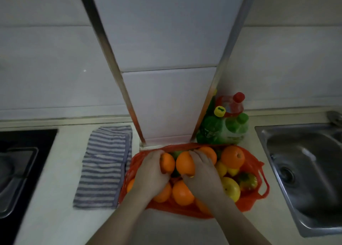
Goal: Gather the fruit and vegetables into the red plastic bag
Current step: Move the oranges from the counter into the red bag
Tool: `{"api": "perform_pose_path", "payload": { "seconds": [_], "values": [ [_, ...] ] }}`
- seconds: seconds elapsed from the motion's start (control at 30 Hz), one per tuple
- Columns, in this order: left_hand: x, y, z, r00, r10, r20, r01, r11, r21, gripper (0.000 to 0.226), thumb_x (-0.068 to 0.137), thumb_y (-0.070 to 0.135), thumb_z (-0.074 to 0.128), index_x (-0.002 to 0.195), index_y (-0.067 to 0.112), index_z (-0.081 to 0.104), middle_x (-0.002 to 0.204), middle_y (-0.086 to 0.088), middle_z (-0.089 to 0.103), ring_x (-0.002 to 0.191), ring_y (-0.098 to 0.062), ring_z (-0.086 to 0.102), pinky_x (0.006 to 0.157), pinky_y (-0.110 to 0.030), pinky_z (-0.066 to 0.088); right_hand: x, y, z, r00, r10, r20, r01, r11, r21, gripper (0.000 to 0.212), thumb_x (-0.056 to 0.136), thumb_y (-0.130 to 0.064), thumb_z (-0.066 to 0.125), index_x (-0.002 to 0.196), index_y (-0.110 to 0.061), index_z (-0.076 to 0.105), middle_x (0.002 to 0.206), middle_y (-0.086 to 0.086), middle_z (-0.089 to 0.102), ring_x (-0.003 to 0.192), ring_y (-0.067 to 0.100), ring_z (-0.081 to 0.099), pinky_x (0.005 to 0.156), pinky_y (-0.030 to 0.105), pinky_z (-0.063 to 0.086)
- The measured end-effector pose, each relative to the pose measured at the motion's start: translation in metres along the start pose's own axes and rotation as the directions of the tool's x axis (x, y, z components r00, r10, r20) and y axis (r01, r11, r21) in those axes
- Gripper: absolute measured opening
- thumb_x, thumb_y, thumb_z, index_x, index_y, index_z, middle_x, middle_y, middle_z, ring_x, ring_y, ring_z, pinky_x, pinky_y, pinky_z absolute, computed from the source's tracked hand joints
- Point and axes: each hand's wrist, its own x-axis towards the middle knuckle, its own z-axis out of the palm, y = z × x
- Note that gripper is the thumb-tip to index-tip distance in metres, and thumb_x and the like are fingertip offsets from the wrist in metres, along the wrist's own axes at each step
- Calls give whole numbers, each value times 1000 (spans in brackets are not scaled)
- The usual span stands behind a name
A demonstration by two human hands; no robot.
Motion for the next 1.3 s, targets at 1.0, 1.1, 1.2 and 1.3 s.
{"api": "perform_pose_path", "payload": {
  "seconds": [1.0, 1.1, 1.2, 1.3],
  "values": [
    [19, -17, -1, 984, 178, 7, -171, 935, 310, 71, 67, 22, 62, 136, 25, 45, 133, 3, 49, 117, -21, 49, 93, -32, 44, 38, 7, 25, 992, -91, 84, 107, 973, -202, 83, 82, -44, 62, 150, -20, 22, 154, 0, 27, 136, 22, 28, 112, 35, 28],
    [18, -13, -1, 988, 150, 43, -156, 941, 301, 74, 71, 23, 61, 142, 25, 38, 139, 3, 45, 122, -20, 46, 95, -31, 43, 39, 9, 26, 994, -81, 76, 95, 975, -201, 86, 82, -46, 62, 151, -19, 19, 155, 1, 26, 137, 23, 29, 112, 37, 26],
    [21, -11, 0, 987, 152, 60, -163, 932, 325, 76, 71, 21, 61, 143, 23, 37, 142, 1, 44, 126, -20, 44, 99, -30, 41, 39, 11, 24, 992, -97, 75, 111, 972, -209, 85, 83, -46, 62, 151, -19, 19, 156, 0, 25, 138, 22, 27, 112, 36, 25],
    [23, -10, -1, 985, 161, 64, -173, 928, 330, 76, 69, 19, 61, 142, 23, 39, 141, 1, 45, 126, -20, 45, 100, -31, 42, 38, 12, 21, 991, -118, 68, 130, 968, -213, 84, 83, -45, 61, 151, -19, 19, 156, -1, 24, 138, 21, 26, 113, 36, 25]
  ]
}}
